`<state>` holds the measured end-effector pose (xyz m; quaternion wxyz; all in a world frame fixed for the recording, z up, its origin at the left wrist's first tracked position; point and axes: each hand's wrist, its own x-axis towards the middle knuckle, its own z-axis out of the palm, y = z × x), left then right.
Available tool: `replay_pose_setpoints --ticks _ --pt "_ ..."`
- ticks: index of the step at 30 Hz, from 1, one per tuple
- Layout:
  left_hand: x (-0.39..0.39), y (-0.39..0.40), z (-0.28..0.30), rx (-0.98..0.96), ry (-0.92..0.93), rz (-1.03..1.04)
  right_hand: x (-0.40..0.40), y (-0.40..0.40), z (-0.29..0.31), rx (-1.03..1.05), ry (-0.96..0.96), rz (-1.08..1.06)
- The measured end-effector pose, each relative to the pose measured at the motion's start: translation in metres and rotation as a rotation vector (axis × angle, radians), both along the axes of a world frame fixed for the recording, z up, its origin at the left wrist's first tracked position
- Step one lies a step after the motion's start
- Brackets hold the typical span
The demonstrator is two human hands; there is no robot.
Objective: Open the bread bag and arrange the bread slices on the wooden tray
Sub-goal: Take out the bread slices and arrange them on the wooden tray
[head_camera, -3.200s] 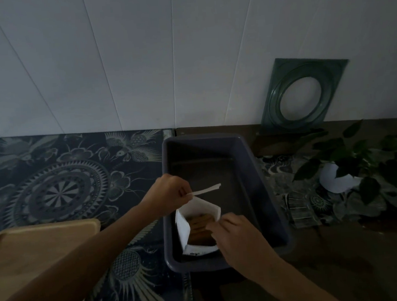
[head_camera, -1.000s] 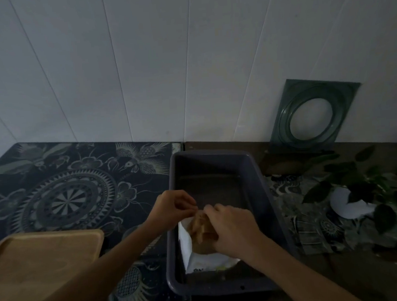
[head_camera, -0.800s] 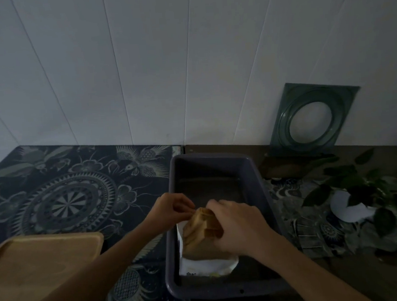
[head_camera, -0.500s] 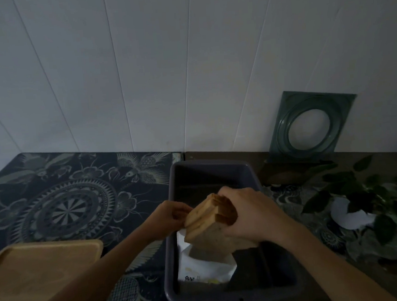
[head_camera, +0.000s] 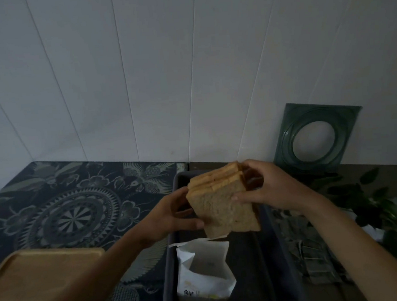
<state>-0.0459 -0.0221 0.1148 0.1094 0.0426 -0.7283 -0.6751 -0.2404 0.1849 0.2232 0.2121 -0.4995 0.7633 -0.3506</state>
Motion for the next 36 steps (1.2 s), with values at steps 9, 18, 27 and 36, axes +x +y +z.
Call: replay_pose_setpoints --ticks 9,18,27,36 --pt "0.015 0.000 0.010 0.216 0.007 0.199 -0.007 -0.025 -0.025 -0.057 -0.393 -0.019" --pt "0.084 -0.023 -0.006 0.365 -0.130 0.337 0.040 -0.084 -0.066 0.070 -0.690 0.042" --pt "0.177 -0.093 -0.028 0.378 -0.236 0.344 0.126 -0.156 -0.103 0.163 -0.823 0.002" --pt "0.270 -0.150 -0.073 0.452 -0.381 0.383 0.220 -0.224 -0.148 0.313 -0.873 -0.062"
